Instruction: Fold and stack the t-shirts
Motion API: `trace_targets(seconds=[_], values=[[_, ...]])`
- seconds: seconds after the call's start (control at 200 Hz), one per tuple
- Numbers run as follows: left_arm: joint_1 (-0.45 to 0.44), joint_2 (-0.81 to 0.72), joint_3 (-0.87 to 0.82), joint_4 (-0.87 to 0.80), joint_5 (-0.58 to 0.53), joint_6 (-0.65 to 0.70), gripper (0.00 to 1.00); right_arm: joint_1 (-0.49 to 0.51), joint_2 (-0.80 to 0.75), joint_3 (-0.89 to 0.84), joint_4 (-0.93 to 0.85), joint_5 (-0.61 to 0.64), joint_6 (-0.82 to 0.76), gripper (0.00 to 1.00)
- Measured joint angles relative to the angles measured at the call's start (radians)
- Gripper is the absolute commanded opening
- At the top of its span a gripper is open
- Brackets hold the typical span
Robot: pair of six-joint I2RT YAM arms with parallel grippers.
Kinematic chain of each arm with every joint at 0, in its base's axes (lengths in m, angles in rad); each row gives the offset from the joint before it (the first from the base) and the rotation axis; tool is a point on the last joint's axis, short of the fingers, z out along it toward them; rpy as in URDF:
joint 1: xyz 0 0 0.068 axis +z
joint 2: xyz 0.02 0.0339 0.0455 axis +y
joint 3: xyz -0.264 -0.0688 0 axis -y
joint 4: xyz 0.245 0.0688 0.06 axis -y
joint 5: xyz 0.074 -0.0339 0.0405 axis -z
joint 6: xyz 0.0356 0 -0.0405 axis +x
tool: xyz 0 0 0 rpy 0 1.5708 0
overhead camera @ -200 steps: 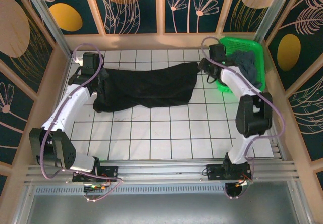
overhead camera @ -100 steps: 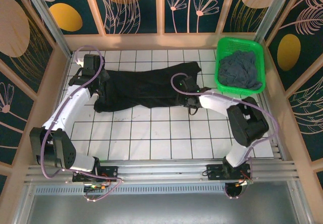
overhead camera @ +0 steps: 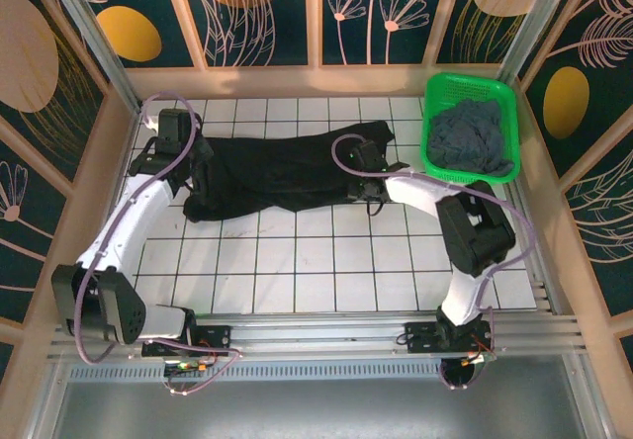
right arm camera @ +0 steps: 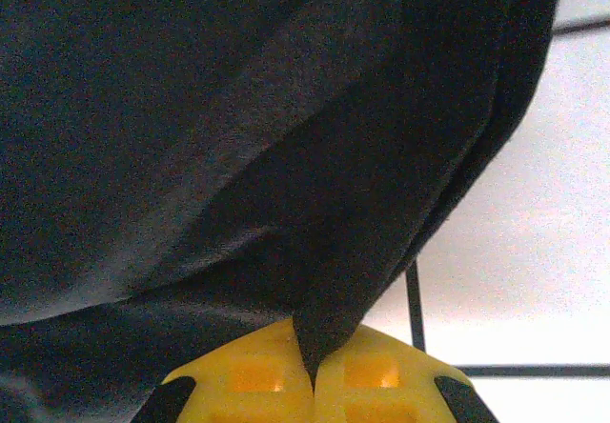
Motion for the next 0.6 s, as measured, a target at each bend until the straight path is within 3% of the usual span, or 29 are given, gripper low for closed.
trace_targets(seconds=[0.315, 0.601], values=[[0.000, -0.315, -0.025, 0.043, -0.018, -0.079, 0.00, -0.018, -0.518, 0.015, 0.084, 0.084, -0.029, 0.00], [0.000, -0.514, -0.039, 0.161, -0.035, -0.126, 0.00, -0.100, -0.677, 0.098, 0.093, 0.118, -0.054, 0.00]])
